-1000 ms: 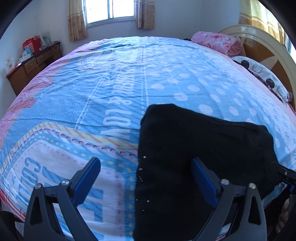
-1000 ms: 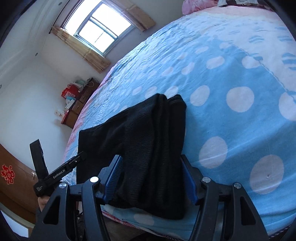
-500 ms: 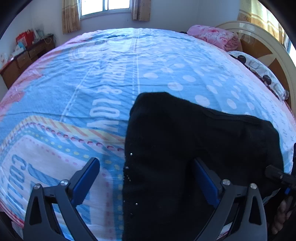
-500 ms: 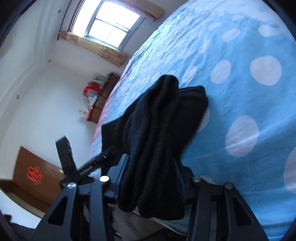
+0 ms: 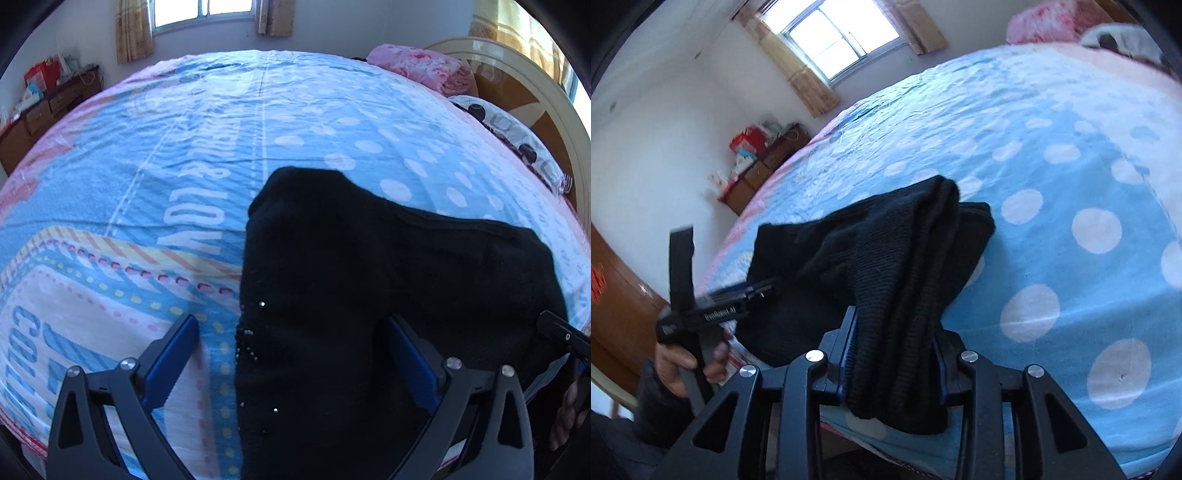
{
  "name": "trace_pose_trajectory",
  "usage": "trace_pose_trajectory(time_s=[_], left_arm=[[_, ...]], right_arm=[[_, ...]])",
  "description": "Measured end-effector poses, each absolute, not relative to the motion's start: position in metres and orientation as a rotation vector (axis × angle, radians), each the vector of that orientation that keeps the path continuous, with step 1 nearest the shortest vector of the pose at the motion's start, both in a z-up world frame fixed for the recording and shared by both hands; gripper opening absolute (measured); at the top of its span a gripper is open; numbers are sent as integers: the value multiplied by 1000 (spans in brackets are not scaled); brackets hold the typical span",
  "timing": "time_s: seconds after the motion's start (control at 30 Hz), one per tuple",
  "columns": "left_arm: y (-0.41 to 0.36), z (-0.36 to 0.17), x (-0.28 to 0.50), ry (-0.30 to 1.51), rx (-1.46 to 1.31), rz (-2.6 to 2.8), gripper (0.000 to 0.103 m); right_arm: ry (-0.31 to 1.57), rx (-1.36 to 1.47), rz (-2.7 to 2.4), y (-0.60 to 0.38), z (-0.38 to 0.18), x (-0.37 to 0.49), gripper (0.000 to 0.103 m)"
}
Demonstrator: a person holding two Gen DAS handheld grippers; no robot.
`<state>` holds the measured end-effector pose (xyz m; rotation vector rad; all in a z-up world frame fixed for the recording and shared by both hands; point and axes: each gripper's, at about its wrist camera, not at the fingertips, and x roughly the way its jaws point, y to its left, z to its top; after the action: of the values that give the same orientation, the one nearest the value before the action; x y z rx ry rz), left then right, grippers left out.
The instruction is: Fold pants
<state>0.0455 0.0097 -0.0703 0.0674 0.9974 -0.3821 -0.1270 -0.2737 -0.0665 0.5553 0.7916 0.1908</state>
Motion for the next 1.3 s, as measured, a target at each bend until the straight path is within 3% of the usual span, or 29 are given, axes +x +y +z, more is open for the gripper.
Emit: trace_pose_trajectory(time_s=[0.1, 0.3, 0.63, 0.8, 0.87, 1.0, 1.07, 1.3], left_arm=[[12, -71, 47, 1000, 54, -405, 102], [23, -59, 45, 980, 47, -431, 102], [14, -69, 52, 1006, 18, -453, 98], [14, -69, 49, 1001, -14, -469, 85], [11, -66, 44, 995, -15, -491, 63], [3, -65, 39, 991, 8, -471, 54], [5, -62, 39, 989, -6, -463, 42], [-2, -54, 32, 954, 41, -433, 30]], right_arm=[[775, 619, 154, -282, -67, -126, 47], [789, 630, 180, -273, -76, -121, 49], [797, 574, 155, -261, -79, -116, 42], [796, 581, 157, -264, -81, -118, 42], [794, 588, 160, -266, -81, -120, 42], [791, 590, 157, -266, -81, -120, 42], [789, 584, 153, -265, -80, -120, 41], [765, 551, 141, -259, -76, -121, 34]])
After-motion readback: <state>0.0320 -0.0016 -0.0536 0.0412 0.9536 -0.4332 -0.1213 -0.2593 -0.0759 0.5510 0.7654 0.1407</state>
